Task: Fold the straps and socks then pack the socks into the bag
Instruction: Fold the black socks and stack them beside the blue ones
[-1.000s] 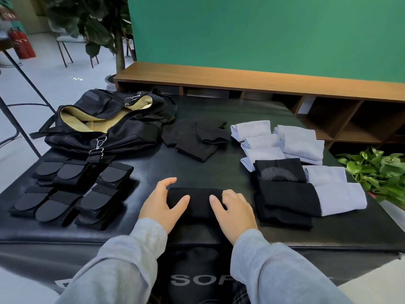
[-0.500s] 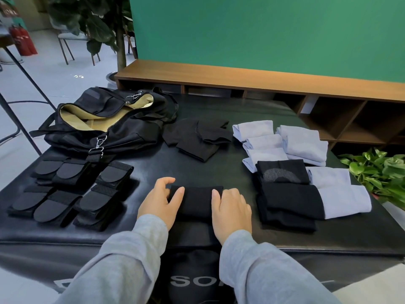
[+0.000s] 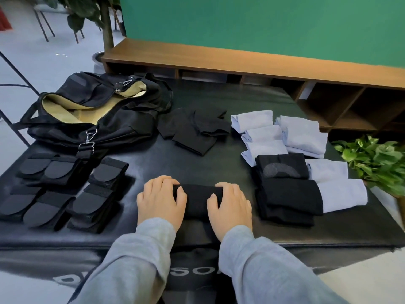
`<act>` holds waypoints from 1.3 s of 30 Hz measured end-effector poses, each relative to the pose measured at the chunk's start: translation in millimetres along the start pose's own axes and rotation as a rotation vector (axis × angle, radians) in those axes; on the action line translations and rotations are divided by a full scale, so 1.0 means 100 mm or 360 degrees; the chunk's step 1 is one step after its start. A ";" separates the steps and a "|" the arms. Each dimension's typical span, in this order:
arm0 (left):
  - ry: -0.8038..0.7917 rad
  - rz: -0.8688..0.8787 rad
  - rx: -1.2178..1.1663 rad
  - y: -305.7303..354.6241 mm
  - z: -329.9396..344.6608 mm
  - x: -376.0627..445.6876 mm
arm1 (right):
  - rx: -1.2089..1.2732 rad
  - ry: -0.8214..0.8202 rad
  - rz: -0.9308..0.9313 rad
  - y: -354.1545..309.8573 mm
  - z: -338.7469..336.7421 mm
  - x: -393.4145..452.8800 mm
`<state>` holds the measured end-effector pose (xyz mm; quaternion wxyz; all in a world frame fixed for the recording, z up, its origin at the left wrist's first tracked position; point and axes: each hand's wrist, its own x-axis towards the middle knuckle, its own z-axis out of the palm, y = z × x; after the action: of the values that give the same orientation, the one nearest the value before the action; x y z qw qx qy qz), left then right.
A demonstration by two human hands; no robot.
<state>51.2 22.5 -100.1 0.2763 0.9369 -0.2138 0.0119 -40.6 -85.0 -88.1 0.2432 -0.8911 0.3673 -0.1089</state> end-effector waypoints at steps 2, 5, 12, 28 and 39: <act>-0.0010 0.0009 -0.0001 0.00 -0.01 0.00 | 0.0019 -0.0046 0.0026 -0.01 -0.02 0.00; -0.0022 0.0032 0.0005 0.00 -0.02 -0.01 | 0.0037 -0.0085 0.0051 -0.02 -0.06 -0.01; -0.0036 0.0098 -0.0013 -0.02 -0.05 -0.05 | -0.0012 -0.0066 0.0000 0.01 -0.06 -0.03; -0.0203 0.0793 -0.0016 -0.07 -0.02 -0.24 | 0.0122 -0.0378 0.0268 0.00 -0.36 0.18; -0.0115 0.0998 0.0163 -0.03 -0.01 -0.24 | 0.0297 0.0329 -0.0193 0.13 -0.84 0.41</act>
<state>30.7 34.9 -104.6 0.2039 0.8379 -0.5009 0.0741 -50.7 -151.2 -22.1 0.2788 -0.8692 0.3240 -0.2484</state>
